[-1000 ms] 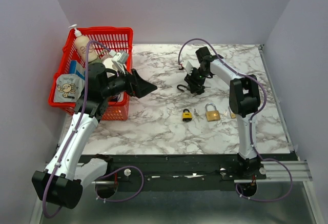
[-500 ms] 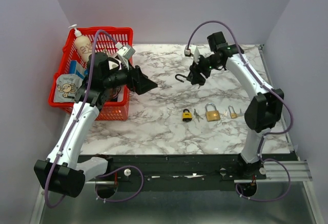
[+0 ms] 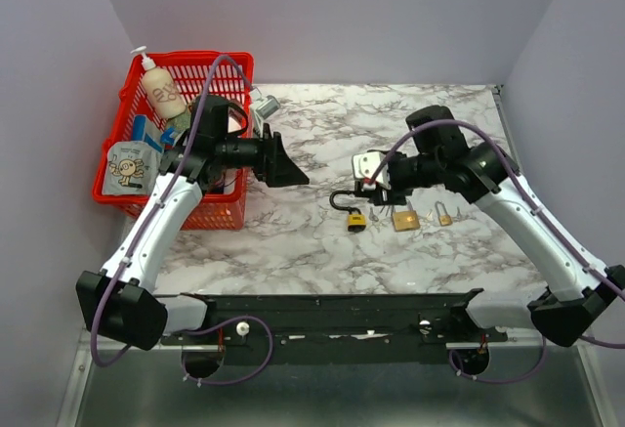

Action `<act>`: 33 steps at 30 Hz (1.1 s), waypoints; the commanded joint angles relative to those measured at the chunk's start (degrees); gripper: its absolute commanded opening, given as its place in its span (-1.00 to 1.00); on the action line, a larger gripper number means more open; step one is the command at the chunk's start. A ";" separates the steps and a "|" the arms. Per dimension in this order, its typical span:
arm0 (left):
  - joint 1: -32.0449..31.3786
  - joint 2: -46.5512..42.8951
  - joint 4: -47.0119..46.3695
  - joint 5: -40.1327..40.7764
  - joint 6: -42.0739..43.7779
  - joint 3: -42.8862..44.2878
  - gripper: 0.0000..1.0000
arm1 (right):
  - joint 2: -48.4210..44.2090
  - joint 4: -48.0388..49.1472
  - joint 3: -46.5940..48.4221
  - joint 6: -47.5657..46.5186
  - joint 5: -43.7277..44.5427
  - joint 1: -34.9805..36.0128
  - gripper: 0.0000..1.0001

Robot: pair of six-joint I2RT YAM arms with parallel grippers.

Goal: Lock with the key
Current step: Pick up the lock from the center of the board.

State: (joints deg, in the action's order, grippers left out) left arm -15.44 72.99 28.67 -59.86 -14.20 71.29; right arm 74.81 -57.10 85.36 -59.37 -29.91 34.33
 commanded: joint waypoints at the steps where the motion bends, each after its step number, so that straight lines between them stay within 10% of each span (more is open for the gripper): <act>1: -3.62 -0.66 0.78 -3.86 -2.06 -2.02 0.62 | -4.05 6.12 -1.08 -5.75 7.22 3.90 -0.99; 33: -17.52 0.31 -14.17 -4.74 -14.55 -9.67 -0.10 | -8.89 11.40 -4.94 -9.80 16.99 15.68 -0.99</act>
State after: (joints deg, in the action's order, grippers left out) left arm -32.67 72.84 15.44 -62.61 -28.23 62.30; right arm 67.90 -51.00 80.07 -68.12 -13.96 49.52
